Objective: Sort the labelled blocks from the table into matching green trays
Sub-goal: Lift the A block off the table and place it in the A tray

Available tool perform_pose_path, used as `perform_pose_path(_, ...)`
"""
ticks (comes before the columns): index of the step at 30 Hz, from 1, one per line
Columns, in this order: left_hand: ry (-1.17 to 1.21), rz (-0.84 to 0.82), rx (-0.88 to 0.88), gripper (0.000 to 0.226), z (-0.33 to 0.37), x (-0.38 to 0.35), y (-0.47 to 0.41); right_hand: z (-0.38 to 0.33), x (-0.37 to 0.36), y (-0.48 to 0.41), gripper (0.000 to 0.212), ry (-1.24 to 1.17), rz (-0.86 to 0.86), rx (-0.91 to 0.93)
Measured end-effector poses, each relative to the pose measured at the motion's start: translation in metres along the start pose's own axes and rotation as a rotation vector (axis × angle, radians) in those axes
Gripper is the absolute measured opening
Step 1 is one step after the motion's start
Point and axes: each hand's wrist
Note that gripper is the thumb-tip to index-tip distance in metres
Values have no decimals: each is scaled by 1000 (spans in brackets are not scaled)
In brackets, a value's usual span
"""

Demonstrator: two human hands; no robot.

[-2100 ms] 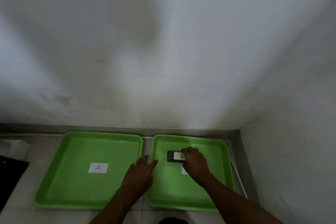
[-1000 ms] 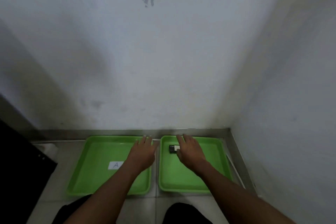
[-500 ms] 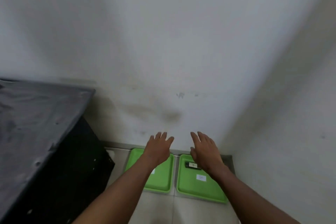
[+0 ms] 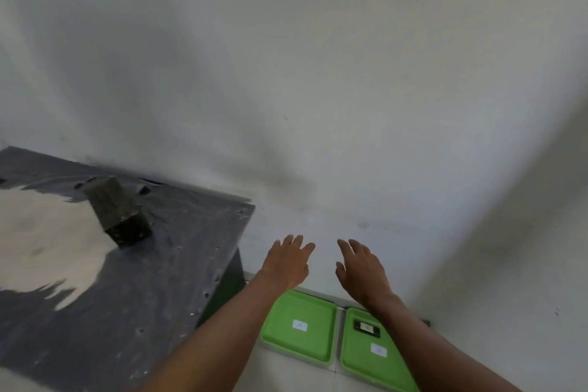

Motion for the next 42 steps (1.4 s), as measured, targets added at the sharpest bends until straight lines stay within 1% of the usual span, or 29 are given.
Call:
perform_pose_path(6,17,-43,39,54,-124,-8,60,-128,-20,-30,48,-25,-35,31)
perform_pose_path(11,54,-39,117,43,-230,-13,101,-227,-35,-55,47,-47,-58,64)
perform_pose_path(14,91,-51,154,46,-278,-17,118,-277,-37,-69,47,-79,-63,101)
perform_pose_path(17,95,-48,178,45,-313,-19,127,-314,-41,-84,46,-109,-82,130)
perform_pose_path(22,138,-50,207,40,-360,-18,129,-351,-46,-116,47,-122,-121,165)
perform_pose_path(32,132,-109,293,52,-444,-29,127,-397,-69,-173,46,-143,-206,250)
perform_pose_path(37,64,-143,308,52,-488,-24,114,-419,-79,-193,46,-157,-219,241)
perform_pose_path(42,38,-161,279,61,-543,-16,87,-442,-87,-218,48,-172,-209,168)
Point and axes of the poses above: each hand's wrist, its own y-axis away from the middle knuckle, its own x-axis out of the back of the hand, z = x × y, and after that the axes turned 13 degrees about -z, right-handed
